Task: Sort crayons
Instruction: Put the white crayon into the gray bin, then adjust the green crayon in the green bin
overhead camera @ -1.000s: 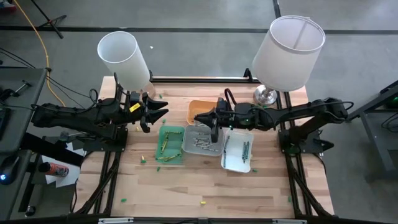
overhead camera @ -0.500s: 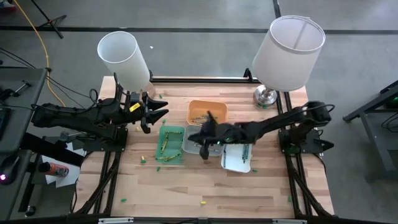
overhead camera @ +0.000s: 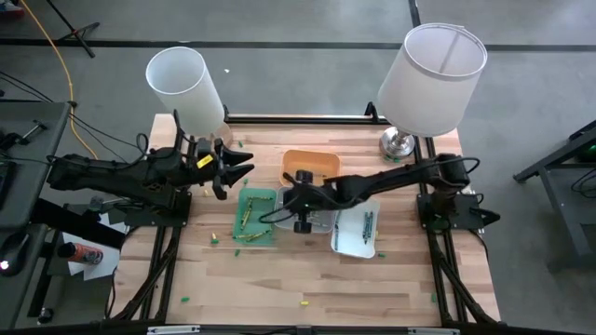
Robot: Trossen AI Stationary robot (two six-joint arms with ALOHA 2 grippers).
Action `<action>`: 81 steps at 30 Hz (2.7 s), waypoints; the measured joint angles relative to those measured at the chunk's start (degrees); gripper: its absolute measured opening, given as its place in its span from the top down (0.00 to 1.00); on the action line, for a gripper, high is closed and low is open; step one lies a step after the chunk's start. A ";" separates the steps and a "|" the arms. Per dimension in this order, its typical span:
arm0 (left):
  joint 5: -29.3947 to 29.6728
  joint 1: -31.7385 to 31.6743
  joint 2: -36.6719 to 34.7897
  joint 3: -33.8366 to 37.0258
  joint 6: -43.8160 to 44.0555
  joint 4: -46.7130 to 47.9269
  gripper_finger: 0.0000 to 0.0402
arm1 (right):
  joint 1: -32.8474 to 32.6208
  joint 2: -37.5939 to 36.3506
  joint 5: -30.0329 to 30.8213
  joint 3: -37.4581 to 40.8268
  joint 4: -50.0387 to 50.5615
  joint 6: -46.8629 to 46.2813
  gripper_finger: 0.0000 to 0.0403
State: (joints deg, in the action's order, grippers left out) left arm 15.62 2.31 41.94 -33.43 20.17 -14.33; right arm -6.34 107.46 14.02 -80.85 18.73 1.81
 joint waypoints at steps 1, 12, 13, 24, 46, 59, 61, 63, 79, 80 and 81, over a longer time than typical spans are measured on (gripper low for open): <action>0.00 0.00 0.03 0.00 0.93 0.06 0.54 | 0.42 0.73 -0.86 -1.07 1.62 1.62 1.00; 0.00 0.00 0.21 -0.02 2.28 -0.10 0.54 | 1.74 5.95 -4.27 -1.79 7.14 6.09 1.00; -0.02 0.00 0.23 -0.02 2.26 -0.04 0.54 | 1.74 6.15 -4.42 -1.77 7.40 6.08 1.00; 0.00 0.00 0.32 -0.02 2.24 0.05 0.54 | 2.17 7.86 -5.06 -1.76 10.11 5.70 1.00; 0.18 -0.02 0.27 0.00 2.22 0.81 0.54 | 2.24 -0.20 -5.10 -1.53 20.46 -7.55 0.56; -7.91 1.57 2.52 -10.75 1.66 25.66 0.55 | -2.39 -27.71 -1.82 25.85 9.51 -32.74 0.53; -9.43 4.06 4.88 -16.35 1.68 39.21 0.57 | -3.48 -30.85 0.41 29.04 7.67 -36.66 0.53; -9.91 7.75 7.83 -21.43 1.69 50.43 0.60 | -4.18 -33.28 2.97 31.14 6.69 -39.38 0.53; -5.07 40.75 27.26 -16.57 9.50 64.16 0.99 | -4.30 -35.85 8.86 32.58 6.90 -40.38 0.53; -4.83 40.92 28.17 -15.68 9.17 63.12 1.00 | -4.22 -35.85 8.99 32.58 6.87 -40.37 0.53; -4.67 40.91 29.03 -14.95 8.84 62.88 0.99 | -4.16 -35.85 8.99 32.58 6.85 -40.38 0.53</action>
State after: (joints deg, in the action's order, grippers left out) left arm 10.94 43.22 70.97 -48.38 29.01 48.55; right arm -10.50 71.61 23.00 -48.27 25.57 -38.57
